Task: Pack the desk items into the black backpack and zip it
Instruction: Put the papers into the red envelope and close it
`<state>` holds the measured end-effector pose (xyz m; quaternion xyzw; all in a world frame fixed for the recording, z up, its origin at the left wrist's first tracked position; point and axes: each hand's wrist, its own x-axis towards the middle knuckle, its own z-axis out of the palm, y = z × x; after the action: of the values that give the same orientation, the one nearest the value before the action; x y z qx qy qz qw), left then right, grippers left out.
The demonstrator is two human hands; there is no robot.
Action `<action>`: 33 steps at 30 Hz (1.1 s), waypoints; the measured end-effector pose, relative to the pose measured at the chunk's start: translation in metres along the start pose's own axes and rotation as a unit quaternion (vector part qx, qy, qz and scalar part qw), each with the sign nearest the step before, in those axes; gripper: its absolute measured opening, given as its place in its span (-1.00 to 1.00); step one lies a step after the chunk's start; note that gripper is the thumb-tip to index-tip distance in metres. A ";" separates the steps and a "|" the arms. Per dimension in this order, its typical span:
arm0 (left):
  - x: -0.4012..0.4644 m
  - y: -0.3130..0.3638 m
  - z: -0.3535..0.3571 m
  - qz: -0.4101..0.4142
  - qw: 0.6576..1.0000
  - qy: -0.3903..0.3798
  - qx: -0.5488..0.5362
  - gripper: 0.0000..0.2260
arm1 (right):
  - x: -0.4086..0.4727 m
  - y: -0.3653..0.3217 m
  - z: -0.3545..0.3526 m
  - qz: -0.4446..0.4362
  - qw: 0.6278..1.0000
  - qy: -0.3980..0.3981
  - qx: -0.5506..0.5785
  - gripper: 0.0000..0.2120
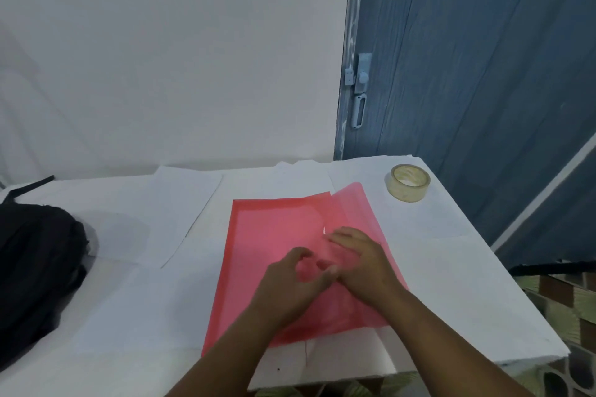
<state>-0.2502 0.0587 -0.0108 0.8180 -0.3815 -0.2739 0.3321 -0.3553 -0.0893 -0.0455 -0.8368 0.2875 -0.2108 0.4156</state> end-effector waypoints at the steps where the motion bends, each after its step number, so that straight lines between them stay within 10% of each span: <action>1: 0.000 0.003 -0.001 -0.005 1.000 0.001 -0.012 -0.28 | 0.002 -0.002 -0.002 -0.014 1.000 -0.009 -0.012 -0.48; 11: 0.003 0.052 -0.032 -0.021 0.967 0.255 -0.015 -0.81 | 0.018 -0.059 -0.032 -0.196 0.980 -0.014 -0.033 -0.50; 16: -0.008 0.066 -0.081 -0.014 0.914 0.385 0.126 -0.76 | 0.029 -0.106 -0.055 -0.356 0.912 0.201 -0.036 -0.83; 19: -0.022 0.063 -0.112 -0.018 0.881 0.451 0.139 -0.79 | 0.030 -0.121 -0.056 -0.286 0.914 0.284 -0.054 -0.82; 28: -0.021 -0.034 -0.115 -0.041 0.881 0.436 0.178 -0.80 | 0.038 -0.056 0.051 -0.055 0.986 -0.126 0.094 -0.57; 33: -0.011 -0.087 -0.108 -0.068 0.901 0.388 0.180 -0.89 | 0.022 -0.032 0.083 -0.007 0.989 -0.091 0.112 -0.66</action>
<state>-0.1427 0.1462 -0.0064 0.9293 -0.2090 0.1168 0.2813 -0.2794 -0.0402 -0.0636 -0.8024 0.2174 -0.1672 0.5300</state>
